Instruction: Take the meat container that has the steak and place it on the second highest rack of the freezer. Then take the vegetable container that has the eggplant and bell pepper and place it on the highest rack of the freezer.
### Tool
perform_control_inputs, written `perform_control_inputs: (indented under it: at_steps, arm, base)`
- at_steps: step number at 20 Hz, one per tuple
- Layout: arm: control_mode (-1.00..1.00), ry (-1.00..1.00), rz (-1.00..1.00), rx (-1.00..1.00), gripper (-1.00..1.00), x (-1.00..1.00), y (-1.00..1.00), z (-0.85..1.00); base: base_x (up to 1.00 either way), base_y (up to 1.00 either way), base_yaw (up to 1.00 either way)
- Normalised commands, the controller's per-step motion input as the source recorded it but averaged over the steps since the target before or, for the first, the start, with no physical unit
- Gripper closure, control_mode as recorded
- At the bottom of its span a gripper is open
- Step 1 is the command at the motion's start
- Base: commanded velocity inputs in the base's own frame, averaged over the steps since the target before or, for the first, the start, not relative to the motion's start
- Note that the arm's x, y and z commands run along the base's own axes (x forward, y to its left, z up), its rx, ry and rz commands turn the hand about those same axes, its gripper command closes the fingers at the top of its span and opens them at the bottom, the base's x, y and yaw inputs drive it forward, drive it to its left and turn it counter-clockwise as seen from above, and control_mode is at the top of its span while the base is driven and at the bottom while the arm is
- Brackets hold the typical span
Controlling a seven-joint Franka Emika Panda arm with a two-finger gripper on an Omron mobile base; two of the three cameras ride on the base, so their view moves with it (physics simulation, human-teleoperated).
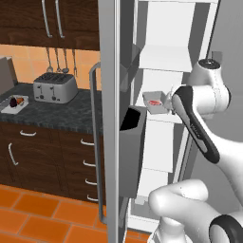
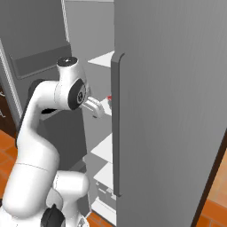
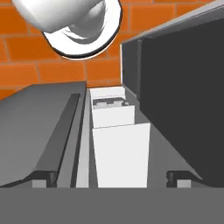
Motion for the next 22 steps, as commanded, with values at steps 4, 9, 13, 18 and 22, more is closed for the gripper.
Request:
perform_control_inputs:
  at_steps: [4,9,13,18,22]
  arm:
    - [-1.0,-0.11,0.16,0.0,-1.0,-0.87,0.27,-0.07]
    - [-1.0,0.11,0.19,-0.11,-1.0,-0.81,0.13,0.36]
    - [-1.0,0.22,0.25,-0.16,-1.0,-0.65,-0.03,0.0]
    - [-1.0,-0.09,0.19,0.0,-1.0,-0.8,0.23,0.0]
    - [-1.0,-0.01,0.18,0.0,-1.0,-0.34,0.43,-0.2]
  base:
    - [0.0,0.0,0.0]
    - [0.0,0.0,0.0]
    - [0.0,0.0,0.0]
    - [0.0,0.0,0.0]
    - [0.0,0.0,0.0]
